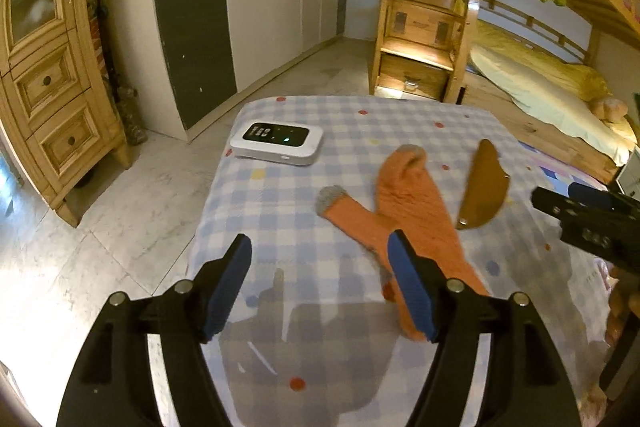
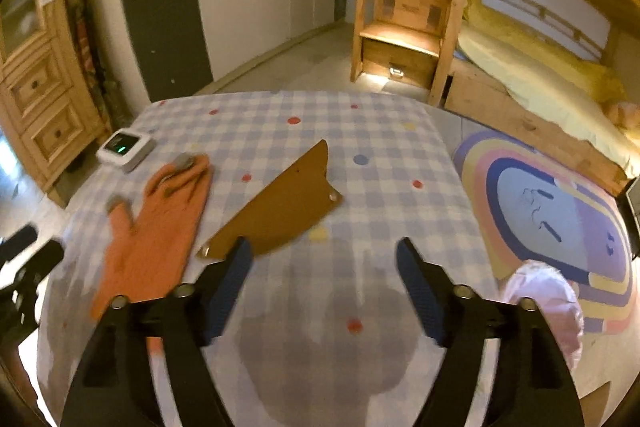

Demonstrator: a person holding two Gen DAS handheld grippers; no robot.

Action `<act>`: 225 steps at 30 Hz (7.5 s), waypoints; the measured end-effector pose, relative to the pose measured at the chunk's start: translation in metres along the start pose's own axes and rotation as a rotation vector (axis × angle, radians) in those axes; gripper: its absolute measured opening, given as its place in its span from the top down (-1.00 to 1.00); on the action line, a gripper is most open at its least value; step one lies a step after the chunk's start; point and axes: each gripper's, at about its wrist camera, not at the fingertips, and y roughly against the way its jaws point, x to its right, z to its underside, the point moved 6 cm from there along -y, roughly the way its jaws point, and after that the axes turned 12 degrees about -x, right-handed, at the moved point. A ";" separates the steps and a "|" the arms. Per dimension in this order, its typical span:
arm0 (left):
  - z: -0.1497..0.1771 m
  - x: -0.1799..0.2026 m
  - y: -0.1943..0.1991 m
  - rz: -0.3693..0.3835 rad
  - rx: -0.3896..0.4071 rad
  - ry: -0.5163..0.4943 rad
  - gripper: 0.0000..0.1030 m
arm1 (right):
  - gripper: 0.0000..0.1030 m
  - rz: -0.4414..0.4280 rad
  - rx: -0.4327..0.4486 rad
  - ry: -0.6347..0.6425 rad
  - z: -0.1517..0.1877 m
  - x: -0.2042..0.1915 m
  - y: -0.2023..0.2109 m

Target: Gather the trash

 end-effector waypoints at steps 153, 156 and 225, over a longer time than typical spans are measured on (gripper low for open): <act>0.028 0.374 0.052 0.388 0.058 -0.540 -0.15 | -0.34 -0.028 0.113 -0.640 0.181 0.317 0.121; 0.031 0.348 0.068 0.369 0.073 -0.516 -0.25 | -0.35 -0.034 0.117 -0.594 0.184 0.294 0.138; 0.094 0.016 0.186 -0.101 -0.005 -0.040 -0.87 | -0.81 -0.150 0.106 0.016 0.151 0.033 0.241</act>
